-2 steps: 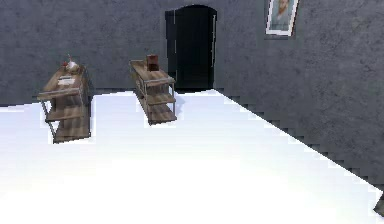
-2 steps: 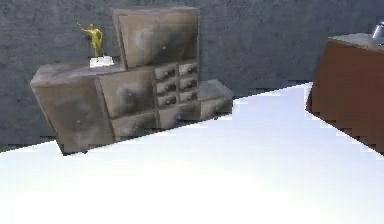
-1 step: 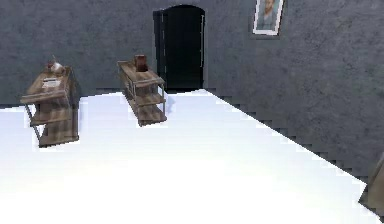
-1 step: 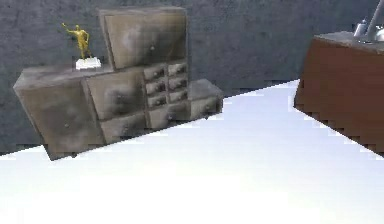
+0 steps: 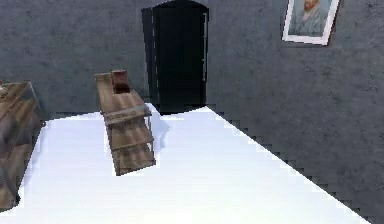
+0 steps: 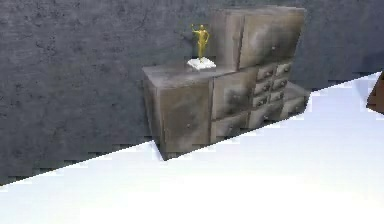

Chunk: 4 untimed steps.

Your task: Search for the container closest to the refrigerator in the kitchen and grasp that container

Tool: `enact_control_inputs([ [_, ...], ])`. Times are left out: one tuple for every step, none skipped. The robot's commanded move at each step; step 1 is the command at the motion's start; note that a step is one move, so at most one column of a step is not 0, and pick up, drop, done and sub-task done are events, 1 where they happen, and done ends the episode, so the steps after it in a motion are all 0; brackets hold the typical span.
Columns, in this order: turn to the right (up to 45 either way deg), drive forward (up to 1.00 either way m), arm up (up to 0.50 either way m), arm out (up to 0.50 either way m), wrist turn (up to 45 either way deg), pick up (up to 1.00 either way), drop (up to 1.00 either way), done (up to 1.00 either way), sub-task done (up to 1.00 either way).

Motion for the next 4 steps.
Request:
enact_control_inputs([
  [0.0, 1.00, 0.00, 0.00, 0.0, 0.00, 0.00, 0.00, 0.00],
  [0.0, 0.65, 0.00, 0.00, 0.0, 0.00, 0.00, 0.00, 0.00],
  [-9.0, 0.00, 0.00, 0.00, 0.0, 0.00, 0.00, 0.00, 0.00],
  [0.0, 0.45, 0.00, 0.00, 0.0, 0.00, 0.00, 0.00, 0.00],
])
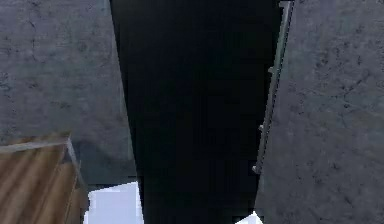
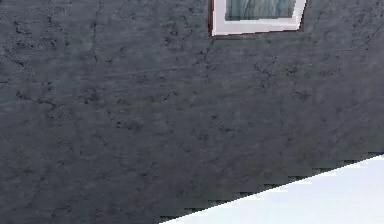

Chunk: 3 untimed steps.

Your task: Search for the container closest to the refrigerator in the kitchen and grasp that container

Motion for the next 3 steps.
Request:
enact_control_inputs([
  [-24.0, 0.00, 0.00, 0.00, 0.0, 0.00, 0.00, 0.00, 0.00],
  [0.0, 0.05, 0.00, 0.00, 0.0, 0.00, 0.00, 0.00, 0.00],
  [45.0, 0.00, 0.00, 0.00, 0.0, 0.00, 0.00, 0.00, 0.00],
])
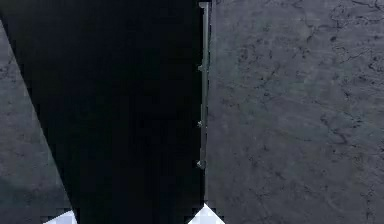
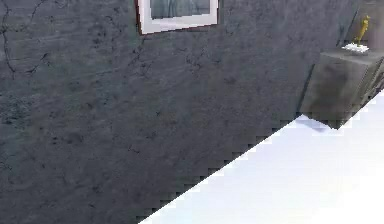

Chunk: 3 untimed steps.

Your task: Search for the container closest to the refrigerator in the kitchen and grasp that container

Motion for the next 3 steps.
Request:
enact_control_inputs([
  [45.0, 0.00, 0.00, 0.00, 0.0, 0.00, 0.00, 0.00, 0.00],
  [45.0, 0.00, 0.00, 0.00, 0.0, 0.00, 0.00, 0.00, 0.00],
  [33.0, 0.00, 0.00, 0.00, 0.0, 0.00, 0.00, 0.00, 0.00],
])
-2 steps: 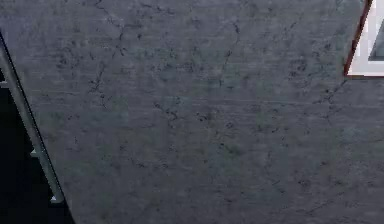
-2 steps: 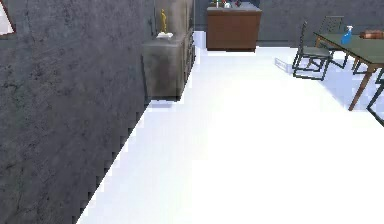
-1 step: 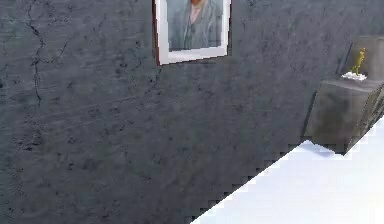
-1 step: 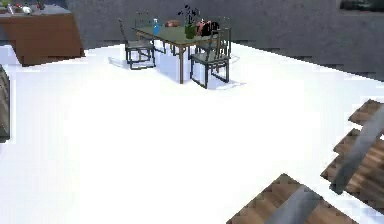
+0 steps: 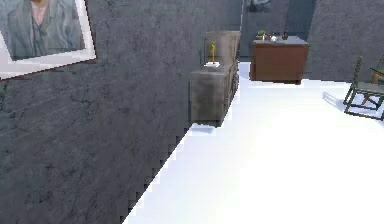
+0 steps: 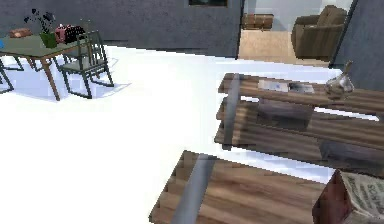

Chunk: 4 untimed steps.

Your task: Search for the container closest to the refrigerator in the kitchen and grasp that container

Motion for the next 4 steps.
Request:
enact_control_inputs([
  [0.0, 0.45, 0.00, 0.00, 0.0, 0.00, 0.00, 0.00, 0.00],
  [27.0, 0.00, 0.00, 0.00, 0.0, 0.00, 0.00, 0.00, 0.00],
  [0.0, 1.00, 0.00, 0.00, 0.0, 0.00, 0.00, 0.00, 0.00],
  [0.0, 0.95, 0.00, 0.00, 0.0, 0.00, 0.00, 0.00, 0.00],
])
